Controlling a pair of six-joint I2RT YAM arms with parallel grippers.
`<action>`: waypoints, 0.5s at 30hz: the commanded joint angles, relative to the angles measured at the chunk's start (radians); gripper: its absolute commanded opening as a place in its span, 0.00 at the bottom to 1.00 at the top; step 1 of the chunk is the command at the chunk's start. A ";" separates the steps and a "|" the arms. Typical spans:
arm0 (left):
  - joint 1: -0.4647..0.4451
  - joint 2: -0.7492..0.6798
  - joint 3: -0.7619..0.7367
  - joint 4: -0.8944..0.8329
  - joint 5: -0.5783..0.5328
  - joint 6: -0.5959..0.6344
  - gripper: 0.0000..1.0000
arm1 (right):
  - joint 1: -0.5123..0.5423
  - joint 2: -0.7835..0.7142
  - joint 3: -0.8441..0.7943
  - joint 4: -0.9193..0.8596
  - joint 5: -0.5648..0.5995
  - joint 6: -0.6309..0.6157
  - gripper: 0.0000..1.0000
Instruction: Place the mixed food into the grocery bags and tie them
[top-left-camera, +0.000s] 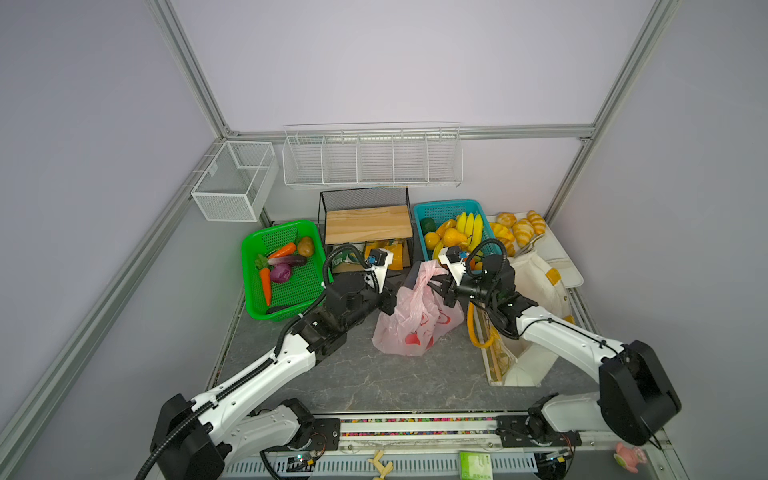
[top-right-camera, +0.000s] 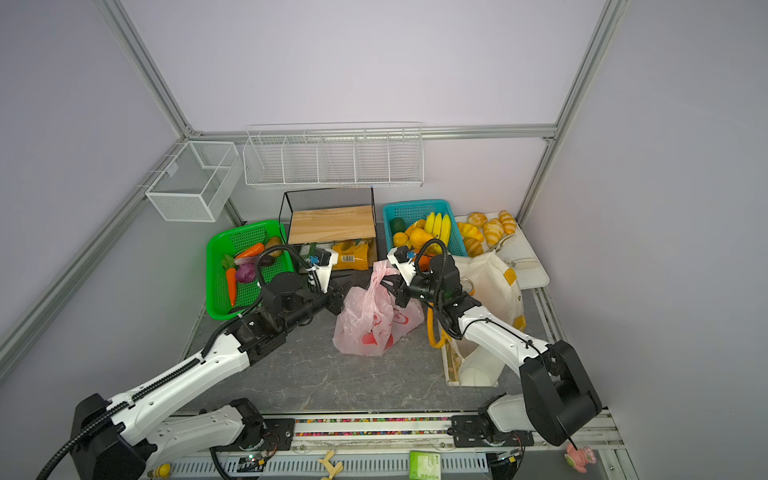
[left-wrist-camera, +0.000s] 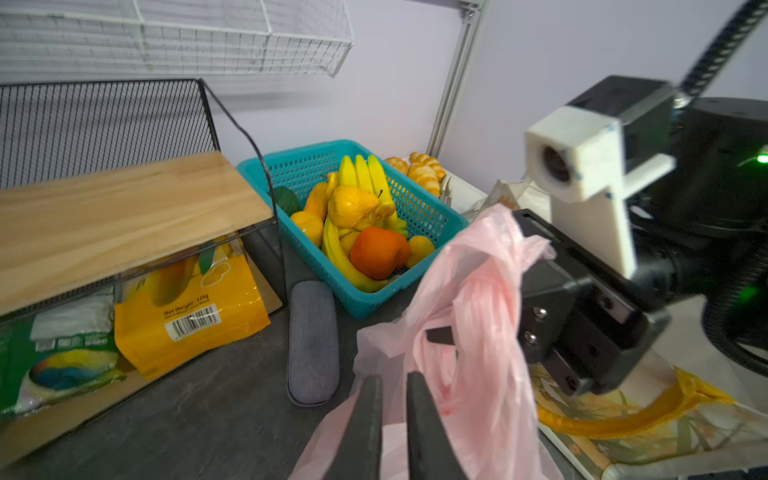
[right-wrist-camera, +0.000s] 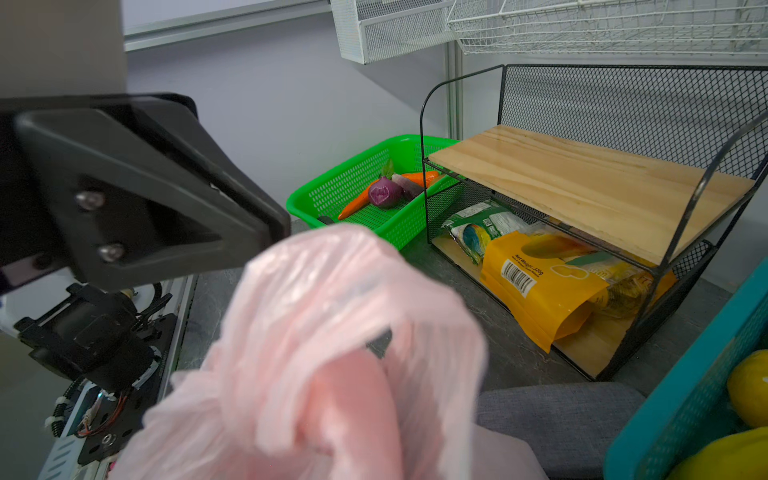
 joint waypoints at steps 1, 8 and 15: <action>0.005 0.058 0.059 -0.096 0.030 0.181 0.08 | 0.004 -0.009 -0.008 0.035 -0.006 -0.002 0.07; 0.006 0.108 0.040 -0.080 0.112 0.517 0.14 | 0.014 -0.011 0.006 -0.006 0.017 0.026 0.07; 0.004 0.149 0.052 -0.088 0.173 0.623 0.28 | 0.027 -0.016 0.029 -0.049 0.054 0.084 0.07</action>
